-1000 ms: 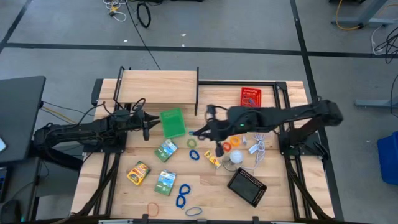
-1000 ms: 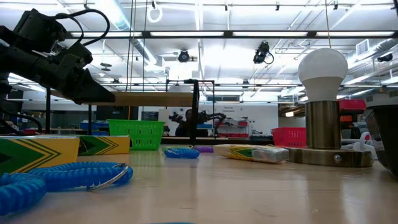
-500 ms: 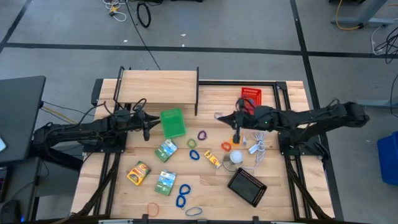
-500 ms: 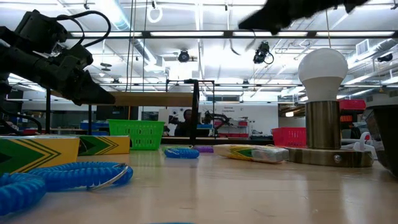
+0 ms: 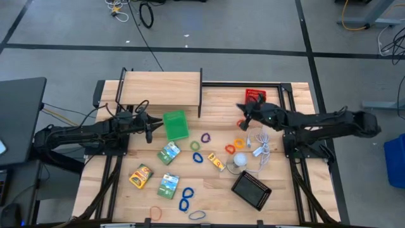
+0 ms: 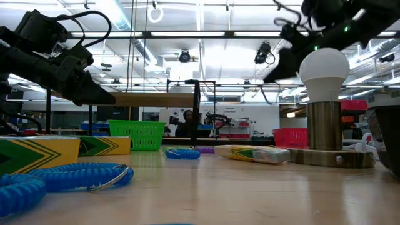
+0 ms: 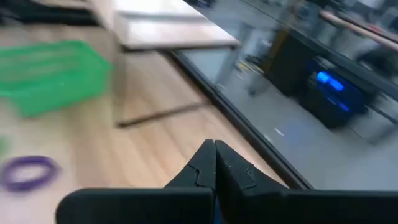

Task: Pick & Place Office Desk Supplies
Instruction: Put the blue rubber band into the red basket

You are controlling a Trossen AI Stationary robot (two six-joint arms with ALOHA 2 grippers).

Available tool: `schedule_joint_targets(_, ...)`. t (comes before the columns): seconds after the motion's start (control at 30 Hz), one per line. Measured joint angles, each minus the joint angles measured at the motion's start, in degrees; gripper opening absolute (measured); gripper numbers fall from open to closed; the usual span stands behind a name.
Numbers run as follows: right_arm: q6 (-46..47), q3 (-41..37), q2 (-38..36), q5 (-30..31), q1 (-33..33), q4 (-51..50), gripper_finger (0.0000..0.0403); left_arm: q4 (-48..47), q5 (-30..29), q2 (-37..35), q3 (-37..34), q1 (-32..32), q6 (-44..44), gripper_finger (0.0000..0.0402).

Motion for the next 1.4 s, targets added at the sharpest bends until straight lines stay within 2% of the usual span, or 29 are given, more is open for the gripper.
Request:
schedule_joint_targets(0.27, 7.02, -4.44, 0.01, 7.61, -8.78, -2.53, 0.0000, 0.03, 0.00, 0.00, 0.00, 0.01, 0.01, 0.0104)
schedule_joint_targets(0.53, 10.97, -6.02, 0.08, 7.85, -16.73, -8.56, 0.0000, 0.08, 0.00, 0.00, 0.00, 0.01, 0.02, 0.0104)
schedule_joint_targets(0.67, 11.33, -6.02, 1.45, 3.62, -20.07, -10.02, 0.0000, 0.09, 0.00, 0.00, 0.01, 0.01, 0.00, 0.0104)
schedule_joint_targets(0.77, 11.18, -6.02, 3.47, -1.25, -22.00, -9.05, 0.0000, 0.12, 0.00, 0.00, 0.01, 0.01, -0.13, 0.0104)
schedule_joint_targets(0.93, 9.61, -6.02, 7.77, -5.82, -23.53, -5.52, 0.0003, 0.15, -0.02, 0.00, 0.01, 0.01, -0.46, 0.0104)
schedule_joint_targets(1.17, 8.25, -6.02, 11.33, -8.68, -23.69, -0.67, 0.0005, 0.15, -0.04, 0.00, 0.01, -0.01, -0.46, 0.0104)
schedule_joint_targets(1.4, 6.03, -6.02, 11.33, -9.65, -23.67, -0.28, 0.0056, 0.16, -0.07, 0.02, 0.01, -0.01, -0.33, 0.0104)
